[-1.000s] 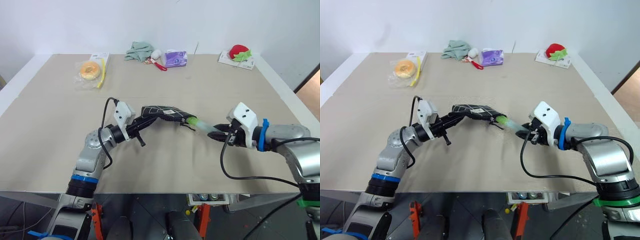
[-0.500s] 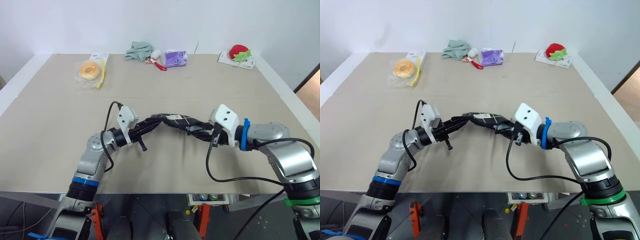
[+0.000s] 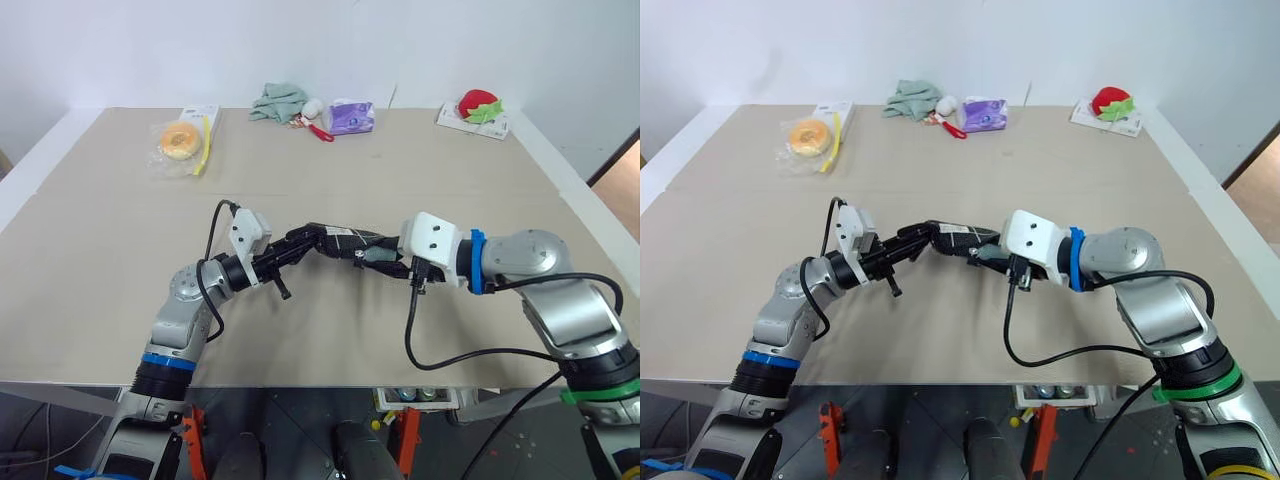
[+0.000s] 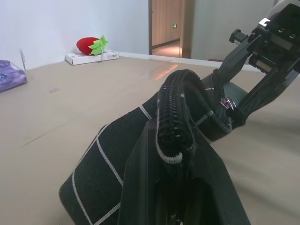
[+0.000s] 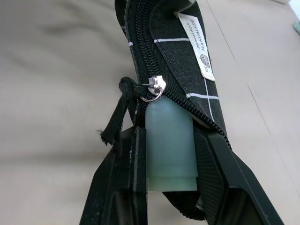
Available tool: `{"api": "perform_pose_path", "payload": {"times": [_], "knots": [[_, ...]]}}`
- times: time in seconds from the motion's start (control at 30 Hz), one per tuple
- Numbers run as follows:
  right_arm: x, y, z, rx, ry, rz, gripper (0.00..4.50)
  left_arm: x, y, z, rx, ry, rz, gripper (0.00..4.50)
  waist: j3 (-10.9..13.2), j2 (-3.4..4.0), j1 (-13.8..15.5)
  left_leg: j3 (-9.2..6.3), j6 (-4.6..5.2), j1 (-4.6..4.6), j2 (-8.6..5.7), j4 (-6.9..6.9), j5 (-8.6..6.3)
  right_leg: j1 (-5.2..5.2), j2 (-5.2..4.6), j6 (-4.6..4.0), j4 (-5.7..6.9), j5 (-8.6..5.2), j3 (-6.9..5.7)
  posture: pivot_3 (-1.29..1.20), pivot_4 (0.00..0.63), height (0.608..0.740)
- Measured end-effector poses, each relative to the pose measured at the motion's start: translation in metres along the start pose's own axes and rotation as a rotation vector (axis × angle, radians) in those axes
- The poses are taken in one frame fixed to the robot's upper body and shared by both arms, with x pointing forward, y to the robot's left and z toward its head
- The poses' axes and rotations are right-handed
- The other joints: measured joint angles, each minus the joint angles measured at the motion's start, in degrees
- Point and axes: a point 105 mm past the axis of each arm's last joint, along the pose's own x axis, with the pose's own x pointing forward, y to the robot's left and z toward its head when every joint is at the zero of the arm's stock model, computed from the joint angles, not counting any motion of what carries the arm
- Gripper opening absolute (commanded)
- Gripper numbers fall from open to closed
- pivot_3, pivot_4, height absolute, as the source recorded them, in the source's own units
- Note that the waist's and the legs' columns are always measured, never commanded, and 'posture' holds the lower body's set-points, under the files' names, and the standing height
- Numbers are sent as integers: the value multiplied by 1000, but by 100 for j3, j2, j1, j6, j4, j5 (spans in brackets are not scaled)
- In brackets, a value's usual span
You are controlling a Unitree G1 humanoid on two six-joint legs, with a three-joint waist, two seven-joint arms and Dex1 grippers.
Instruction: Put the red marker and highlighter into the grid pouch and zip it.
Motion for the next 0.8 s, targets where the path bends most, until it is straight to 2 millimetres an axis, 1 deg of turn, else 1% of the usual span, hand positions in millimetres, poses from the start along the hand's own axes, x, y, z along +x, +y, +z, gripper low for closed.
{"api": "perform_pose_path", "payload": {"times": [0.03,0.1,0.13,0.2,0.27,0.37,0.43,0.47,0.57,0.63,0.7,0.8], "knots": [[1,-1,1,-3,-3,-4,1028,0,0,0,0,-1,2,0,0,0,0,0,0,0,0,0,0,0,0,0,0,0,0,0,150,739],[2,-1,1,-11,4,-9,2035,0,1,0,-1,-1,5,0,0,0,3,0,0,-1,0,0,0,0,-1,0,0,0,0,0,150,739],[1,-1,1,-9,5,-1,2334,-1,2,0,-5,1,10,0,0,0,4,0,0,-1,0,0,0,0,-2,0,-1,0,0,0,150,739],[-4,2,0,18,11,37,3315,-1,1,-2,-23,14,9,0,0,0,5,0,0,-3,-1,0,0,1,-2,1,-1,-1,0,0,150,739],[-13,0,5,70,-17,48,4469,-1,2,-3,-44,15,13,0,0,0,7,-1,0,-4,-1,0,0,0,-2,1,-1,-1,0,0,150,739],[-29,-3,20,156,-88,72,4469,-1,4,-3,-63,12,19,0,0,0,14,-3,0,-3,-1,0,0,0,-2,0,-1,-1,-2,0,150,739],[-40,-6,37,210,-170,92,4469,-1,6,-1,-86,5,27,0,0,0,9,-2,0,-2,-1,0,0,1,-1,-1,0,0,-2,0,150,739],[-47,-10,48,221,-216,90,4469,0,8,0,-103,-1,30,0,0,0,7,-2,0,0,0,0,0,2,0,-2,0,1,-2,0,150,739],[-63,-25,67,243,-320,39,4469,-1,13,3,-159,-23,51,0,0,0,3,-2,0,1,0,1,0,2,1,-3,0,2,-3,0,150,739],[-70,-36,70,254,-350,-23,4469,-3,16,5,-179,-31,66,0,0,0,3,-2,0,1,0,1,0,3,1,-3,0,1,-3,0,150,739],[-72,-44,64,259,-331,-79,4469,-3,17,3,-191,-23,71,0,0,0,5,-2,0,-2,0,1,0,1,-1,-1,-1,0,-3,0,150,739],[-65,-41,45,240,-226,-98,4469,-3,16,2,-200,-19,68,0,0,0,8,-1,1,-5,0,-3,-1,-2,-1,1,-1,-5,-3,0,150,739]]}}
